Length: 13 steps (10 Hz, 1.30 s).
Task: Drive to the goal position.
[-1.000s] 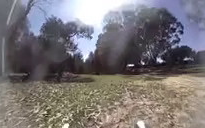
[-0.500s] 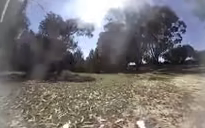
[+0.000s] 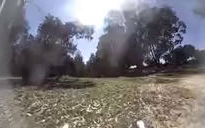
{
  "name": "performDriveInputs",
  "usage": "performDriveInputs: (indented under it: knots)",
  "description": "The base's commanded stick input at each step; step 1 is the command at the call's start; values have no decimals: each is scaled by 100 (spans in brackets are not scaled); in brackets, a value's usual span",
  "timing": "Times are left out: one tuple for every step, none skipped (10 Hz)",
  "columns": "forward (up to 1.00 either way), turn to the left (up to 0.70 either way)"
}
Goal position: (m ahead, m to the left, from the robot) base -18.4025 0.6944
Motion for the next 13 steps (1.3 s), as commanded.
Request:
performDriveInputs:
  knots:
    - [100,0]
    - [100,0]
    - [100,0]
    - [100,0]
    - [100,-15]
    - [100,-27]
    - [100,-27]
    - [100,-27]
    - [100,-27]
    - [100,-27]
    - [100,-27]
    - [100,-27]
    - [100,-27]
